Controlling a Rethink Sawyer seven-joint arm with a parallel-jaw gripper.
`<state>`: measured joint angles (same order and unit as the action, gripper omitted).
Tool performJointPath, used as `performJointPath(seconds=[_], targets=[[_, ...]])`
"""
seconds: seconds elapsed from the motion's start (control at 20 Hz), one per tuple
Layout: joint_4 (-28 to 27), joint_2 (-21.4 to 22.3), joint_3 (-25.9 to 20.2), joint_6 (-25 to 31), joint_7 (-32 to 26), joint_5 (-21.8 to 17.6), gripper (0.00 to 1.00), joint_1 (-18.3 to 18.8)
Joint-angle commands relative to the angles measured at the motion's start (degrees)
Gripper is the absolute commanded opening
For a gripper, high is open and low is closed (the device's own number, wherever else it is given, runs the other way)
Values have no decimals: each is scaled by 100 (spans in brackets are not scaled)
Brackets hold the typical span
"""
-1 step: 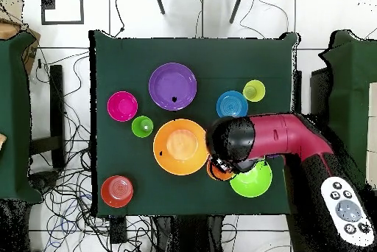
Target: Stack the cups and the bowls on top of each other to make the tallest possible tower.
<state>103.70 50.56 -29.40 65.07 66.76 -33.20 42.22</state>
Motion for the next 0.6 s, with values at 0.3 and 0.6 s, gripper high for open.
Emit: performJointPath(seconds=[0.3, 0.6], targets=[[268, -282, 566, -919, 1271, -135, 0, -339], [255, -356, 846, -1249, 1570, -351, 0, -532]])
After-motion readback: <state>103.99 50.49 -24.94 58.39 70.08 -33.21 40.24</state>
